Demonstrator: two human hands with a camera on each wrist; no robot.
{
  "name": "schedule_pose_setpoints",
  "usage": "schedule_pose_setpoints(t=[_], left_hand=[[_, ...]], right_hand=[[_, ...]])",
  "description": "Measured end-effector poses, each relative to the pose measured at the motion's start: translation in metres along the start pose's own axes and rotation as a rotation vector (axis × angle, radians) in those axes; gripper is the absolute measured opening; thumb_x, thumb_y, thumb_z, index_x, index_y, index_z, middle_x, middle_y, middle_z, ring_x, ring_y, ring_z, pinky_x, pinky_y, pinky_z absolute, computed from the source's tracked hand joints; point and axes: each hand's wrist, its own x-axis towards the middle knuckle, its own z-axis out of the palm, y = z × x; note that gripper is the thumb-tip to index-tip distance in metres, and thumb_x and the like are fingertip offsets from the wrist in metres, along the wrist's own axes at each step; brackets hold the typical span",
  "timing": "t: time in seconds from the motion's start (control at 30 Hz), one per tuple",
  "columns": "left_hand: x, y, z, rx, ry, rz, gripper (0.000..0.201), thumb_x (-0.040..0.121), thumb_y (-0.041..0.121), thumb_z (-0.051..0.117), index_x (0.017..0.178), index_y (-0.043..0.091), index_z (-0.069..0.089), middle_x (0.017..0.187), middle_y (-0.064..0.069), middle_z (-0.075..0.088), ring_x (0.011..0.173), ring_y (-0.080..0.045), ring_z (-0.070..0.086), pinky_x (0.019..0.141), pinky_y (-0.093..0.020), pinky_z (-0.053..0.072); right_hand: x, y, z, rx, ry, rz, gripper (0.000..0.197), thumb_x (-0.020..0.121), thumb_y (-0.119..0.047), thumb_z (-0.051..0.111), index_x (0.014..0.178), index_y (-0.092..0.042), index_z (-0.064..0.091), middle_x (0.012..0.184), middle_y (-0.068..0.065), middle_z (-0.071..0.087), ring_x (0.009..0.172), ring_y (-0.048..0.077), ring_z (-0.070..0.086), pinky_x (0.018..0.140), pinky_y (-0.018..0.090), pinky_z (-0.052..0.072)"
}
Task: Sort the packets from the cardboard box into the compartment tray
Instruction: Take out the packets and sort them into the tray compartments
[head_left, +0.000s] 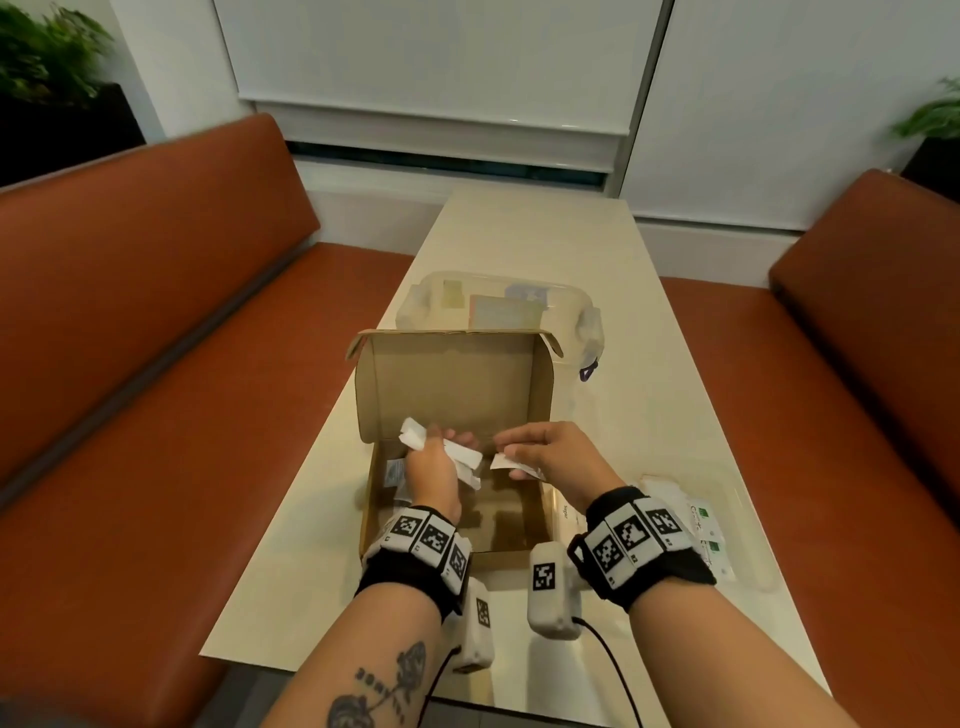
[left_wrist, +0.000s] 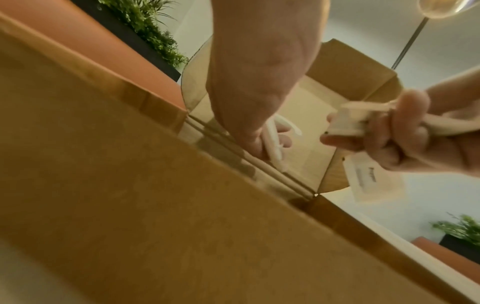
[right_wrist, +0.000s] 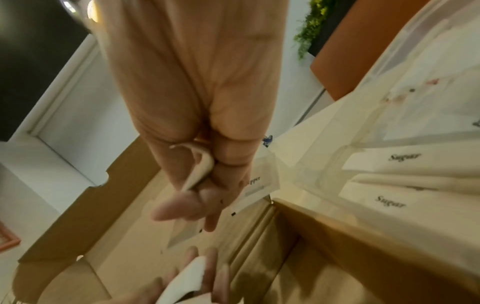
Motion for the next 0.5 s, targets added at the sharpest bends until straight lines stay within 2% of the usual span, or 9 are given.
schedule_pose_setpoints(t=[0.1, 0.2, 0.27, 0.33, 0.4, 0.5], left_hand=[[-0.003, -0.002, 0.001, 0.14, -0.02, 0.003, 0.023, 0.099, 0.023, 0.047, 0.087, 0.007, 0.057, 0.076, -0.01, 0.066, 0.064, -0.022, 0.063, 0.059, -0.03, 0.051], [-0.011, -0.002, 0.006, 0.223, -0.119, -0.039, 0.018, 0.098, 0.022, 0.05, 0.088, 0.009, 0.058, 0.08, -0.009, 0.064, 0.069, -0.023, 0.062, 0.062, -0.031, 0.05], [-0.019, 0.001, 0.011, 0.138, -0.213, -0.095, 0.017, 0.098, 0.021, 0.049, 0.091, 0.008, 0.058, 0.077, -0.008, 0.064, 0.064, -0.02, 0.063, 0.058, -0.03, 0.051], [-0.027, 0.003, 0.015, 0.05, -0.282, -0.131, 0.022, 0.1, 0.022, 0.046, 0.092, 0.006, 0.058, 0.071, -0.008, 0.067, 0.055, -0.018, 0.066, 0.05, -0.027, 0.054], [-0.031, 0.001, 0.016, 0.089, -0.345, -0.119, 0.024, 0.099, 0.021, 0.048, 0.092, 0.002, 0.059, 0.067, -0.009, 0.067, 0.05, -0.017, 0.065, 0.047, -0.026, 0.053], [-0.035, -0.009, 0.014, 0.219, -0.397, -0.078, 0.015, 0.094, 0.015, 0.056, 0.092, 0.0, 0.06, 0.068, -0.01, 0.064, 0.049, -0.018, 0.061, 0.052, -0.028, 0.05]], right_hand=[[0.0, -0.003, 0.001, 0.045, -0.025, -0.044, 0.027, 0.092, 0.008, 0.046, 0.108, -0.002, 0.066, 0.101, 0.012, 0.066, 0.074, 0.008, 0.065, 0.062, 0.015, 0.054], [0.001, -0.008, 0.003, 0.085, -0.026, -0.102, 0.028, 0.093, 0.007, 0.044, 0.11, -0.006, 0.063, 0.103, 0.011, 0.066, 0.065, 0.009, 0.064, 0.063, 0.021, 0.056], [0.002, -0.008, 0.004, 0.02, 0.029, -0.129, 0.027, 0.093, 0.005, 0.046, 0.112, -0.007, 0.061, 0.108, 0.012, 0.065, 0.072, 0.012, 0.064, 0.062, 0.022, 0.057], [0.003, -0.006, 0.003, -0.102, 0.098, -0.153, 0.028, 0.092, 0.004, 0.048, 0.114, -0.009, 0.061, 0.109, 0.008, 0.064, 0.074, 0.01, 0.062, 0.055, 0.017, 0.054], [0.004, -0.003, 0.001, -0.19, 0.127, -0.16, 0.029, 0.092, 0.003, 0.048, 0.114, -0.011, 0.062, 0.108, 0.004, 0.064, 0.07, 0.01, 0.062, 0.051, 0.015, 0.052], [0.002, 0.003, -0.003, -0.236, 0.131, -0.154, 0.028, 0.092, 0.001, 0.048, 0.112, -0.013, 0.062, 0.106, 0.004, 0.064, 0.079, 0.014, 0.063, 0.059, 0.017, 0.052]])
